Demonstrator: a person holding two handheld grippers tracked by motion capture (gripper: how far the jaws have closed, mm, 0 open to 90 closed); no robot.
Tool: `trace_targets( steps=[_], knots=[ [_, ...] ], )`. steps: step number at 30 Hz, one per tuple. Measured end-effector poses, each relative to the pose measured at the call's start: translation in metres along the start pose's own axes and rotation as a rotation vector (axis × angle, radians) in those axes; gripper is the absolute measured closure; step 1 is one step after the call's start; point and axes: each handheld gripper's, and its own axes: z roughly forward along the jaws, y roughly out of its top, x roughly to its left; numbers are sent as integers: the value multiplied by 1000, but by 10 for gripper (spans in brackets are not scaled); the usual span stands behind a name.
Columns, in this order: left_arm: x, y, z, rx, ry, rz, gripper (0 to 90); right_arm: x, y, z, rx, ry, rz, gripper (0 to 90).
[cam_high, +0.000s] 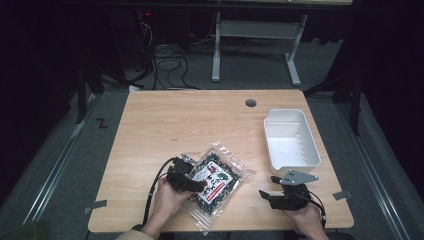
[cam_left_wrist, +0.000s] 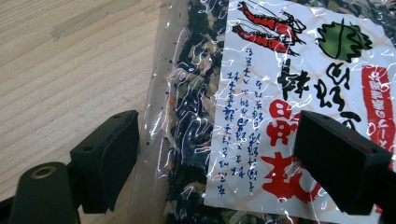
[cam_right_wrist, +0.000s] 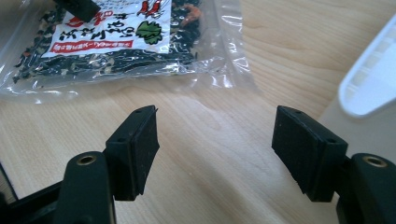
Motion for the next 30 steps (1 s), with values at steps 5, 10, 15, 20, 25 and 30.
trace_targets(
  steps=[5, 10, 15, 20, 25, 30],
  knots=[
    [-1, -1, -1, -2, 9, 25, 173, 0, 12, 11, 45, 29, -3, 287],
    [-2, -1, -1, -2, 20, 30, 173, 4, 33, 25, 67, 54, -20, 266],
    [-4, -1, -2, -4, 36, 37, 165, 4, 57, 39, 89, 41, -19, 270],
    [-4, -1, -2, 4, 50, 39, 154, 0, 77, 57, 145, 24, -7, 283],
    [-5, -1, -3, 6, 68, 57, 150, -2, 87, 73, 203, 0, 5, 309],
    [-2, 0, -3, 11, 73, 52, 140, -4, 92, 86, 253, 20, 7, 331]
  ],
)
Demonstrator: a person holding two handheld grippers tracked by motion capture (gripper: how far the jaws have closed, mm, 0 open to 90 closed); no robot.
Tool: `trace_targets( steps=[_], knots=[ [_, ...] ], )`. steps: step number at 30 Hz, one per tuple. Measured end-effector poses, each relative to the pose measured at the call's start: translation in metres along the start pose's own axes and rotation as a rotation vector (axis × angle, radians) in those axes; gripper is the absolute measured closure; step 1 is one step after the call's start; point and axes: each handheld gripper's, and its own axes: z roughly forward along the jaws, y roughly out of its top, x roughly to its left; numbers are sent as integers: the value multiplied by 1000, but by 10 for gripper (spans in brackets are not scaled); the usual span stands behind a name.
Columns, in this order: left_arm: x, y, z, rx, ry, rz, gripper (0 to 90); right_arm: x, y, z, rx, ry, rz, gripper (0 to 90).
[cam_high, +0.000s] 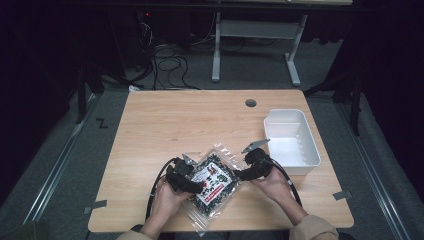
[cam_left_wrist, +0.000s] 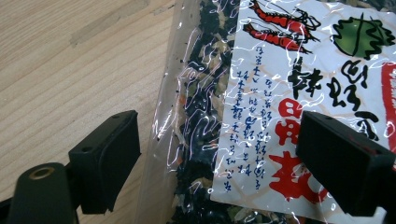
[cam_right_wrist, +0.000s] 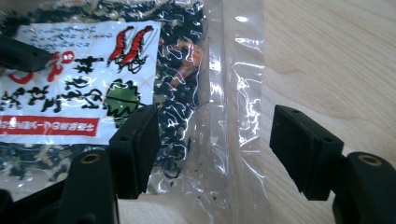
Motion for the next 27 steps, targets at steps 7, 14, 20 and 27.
trace_targets(
  steps=[7, 14, 20, 27],
  knots=[
    [2, 0, -1, 0, 19, -5, 131, -7, 6, 10, 27, 6, 47, 381],
    [3, 0, -1, 4, 48, -4, 122, -10, 10, 18, 75, 22, 73, 425],
    [4, 1, -1, 6, 59, -4, 117, -10, 10, 26, 131, 21, 69, 434],
    [5, 2, 0, 10, 53, -16, 112, -12, 11, 31, 160, 58, 96, 448]
  ],
)
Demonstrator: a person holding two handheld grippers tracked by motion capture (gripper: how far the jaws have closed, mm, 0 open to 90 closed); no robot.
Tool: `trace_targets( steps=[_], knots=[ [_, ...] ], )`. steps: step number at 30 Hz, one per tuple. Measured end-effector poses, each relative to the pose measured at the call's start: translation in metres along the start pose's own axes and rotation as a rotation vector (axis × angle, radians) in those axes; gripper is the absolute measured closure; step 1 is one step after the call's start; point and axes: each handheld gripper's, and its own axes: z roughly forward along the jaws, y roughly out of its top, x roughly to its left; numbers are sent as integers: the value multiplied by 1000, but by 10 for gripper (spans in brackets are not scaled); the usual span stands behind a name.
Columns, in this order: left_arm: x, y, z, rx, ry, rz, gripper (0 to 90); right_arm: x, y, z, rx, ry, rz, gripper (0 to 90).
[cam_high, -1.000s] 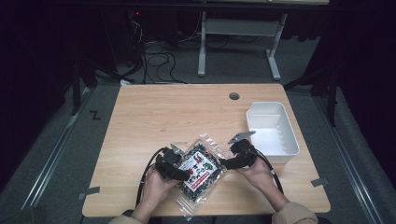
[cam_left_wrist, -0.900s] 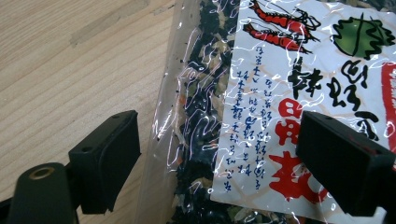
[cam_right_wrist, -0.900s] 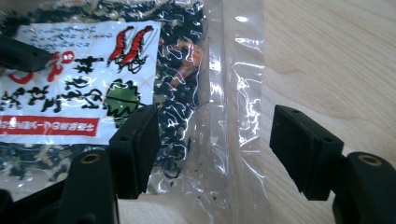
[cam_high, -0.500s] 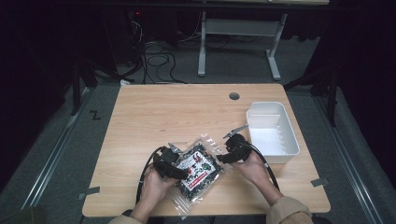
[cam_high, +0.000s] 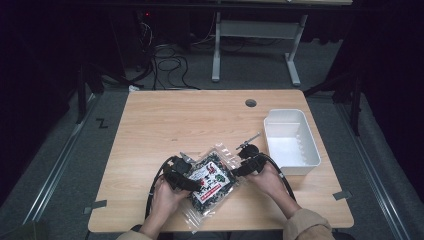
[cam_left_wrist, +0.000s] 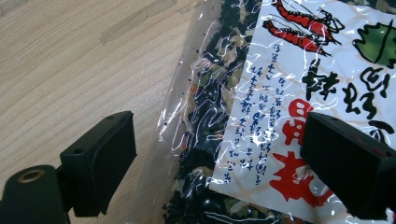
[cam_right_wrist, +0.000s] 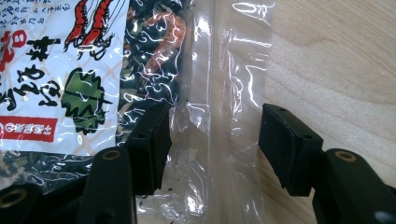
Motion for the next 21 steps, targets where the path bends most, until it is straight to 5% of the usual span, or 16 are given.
trace_targets(
  steps=[3, 4, 5, 13, 16, 21],
  knots=[
    [2, 0, 1, 1, -11, -11, 112, 0, 1, 0, 14, 11, -3, 527],
    [2, 0, 1, 1, -11, -11, 112, 0, 2, -1, 23, 62, 15, 627],
    [2, 0, 1, 0, -16, -14, 112, 0, 2, 0, 22, 74, 16, 628],
    [1, 0, 1, -4, -11, -13, 114, 2, 2, 1, 22, 78, -13, 750],
    [1, 0, 1, -8, -8, -9, 114, 1, 1, 0, 16, 94, 23, 800],
    [0, -1, 1, -14, -10, -3, 120, 5, 1, -2, 4, 67, -31, 867]
  ],
)
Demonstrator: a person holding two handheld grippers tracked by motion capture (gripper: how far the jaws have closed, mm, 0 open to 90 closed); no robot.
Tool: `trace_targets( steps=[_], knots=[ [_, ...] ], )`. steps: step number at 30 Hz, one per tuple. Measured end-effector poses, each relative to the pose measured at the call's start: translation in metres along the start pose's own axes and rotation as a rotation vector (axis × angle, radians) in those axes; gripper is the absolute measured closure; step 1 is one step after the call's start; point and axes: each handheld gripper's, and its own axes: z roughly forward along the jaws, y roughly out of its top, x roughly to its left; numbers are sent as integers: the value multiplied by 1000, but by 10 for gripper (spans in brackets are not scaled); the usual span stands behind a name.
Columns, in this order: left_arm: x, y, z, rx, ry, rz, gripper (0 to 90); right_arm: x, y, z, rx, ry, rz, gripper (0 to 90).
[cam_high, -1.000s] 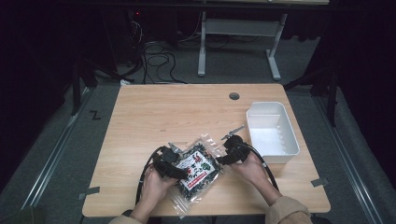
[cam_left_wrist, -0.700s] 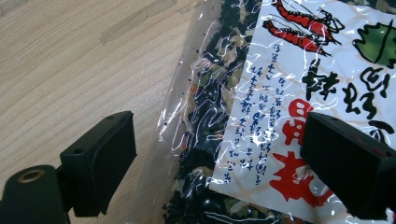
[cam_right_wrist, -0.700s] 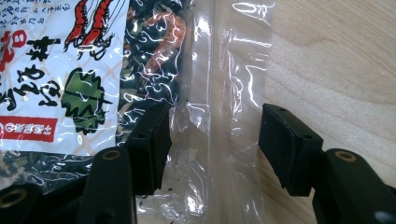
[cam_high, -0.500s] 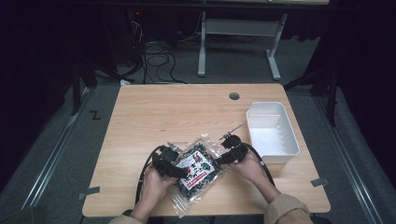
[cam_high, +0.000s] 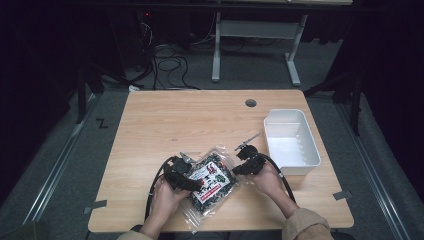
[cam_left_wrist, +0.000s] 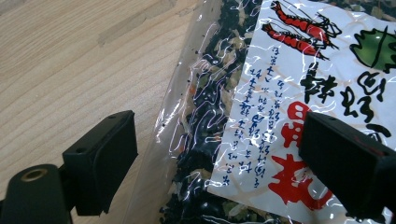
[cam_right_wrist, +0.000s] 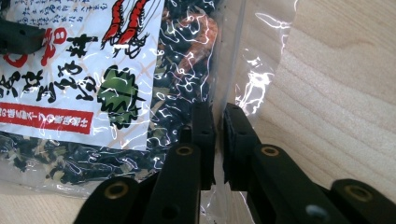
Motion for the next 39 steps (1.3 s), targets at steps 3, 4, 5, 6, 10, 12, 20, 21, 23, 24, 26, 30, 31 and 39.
trace_targets(
  steps=[3, 4, 5, 6, 10, 12, 20, 21, 23, 24, 26, 30, 31, 39],
  knots=[
    [1, -1, 0, -7, -17, -3, 139, 1, 0, -1, -3, 4, -12, 874],
    [1, -1, -1, -9, -21, -2, 148, 0, 0, -1, -4, 4, -13, 876],
    [1, -1, -1, -9, -21, -2, 152, 0, 0, -1, -4, 4, -13, 876],
    [1, -2, -1, -14, -17, 2, 155, 1, -1, -2, -13, 1, -25, 880],
    [-1, -3, -2, -37, -11, 6, 158, 2, -1, -9, -32, -2, -29, 883],
    [-1, -3, -3, -44, -10, 8, 162, 2, -2, -13, -39, -7, -30, 884],
    [0, -4, -8, -74, -14, -1, 173, -7, -7, -44, -96, -49, -47, 893],
    [0, -4, -8, -79, -19, -1, 174, -7, -8, -49, -110, -52, -41, 894],
    [0, -4, -9, -83, -23, -4, 175, -8, -9, -59, -128, -61, -49, 897],
    [0, -4, -9, -82, -26, -6, 176, -9, -9, -64, -135, -65, -55, 899],
    [0, -4, -9, -84, -30, -10, 177, -9, -9, -74, -148, -77, -51, 900],
    [1, -5, -10, -90, -40, -15, 180, -11, -12, -88, -178, -93, -64, 900],
    [1, -5, -10, -90, -40, -15, 181, -11, -12, -88, -178, -93, -64, 900],
    [4, -6, -11, -87, -46, -26, 188, -9, -11, -106, -207, -103, -93, 900]
  ],
)
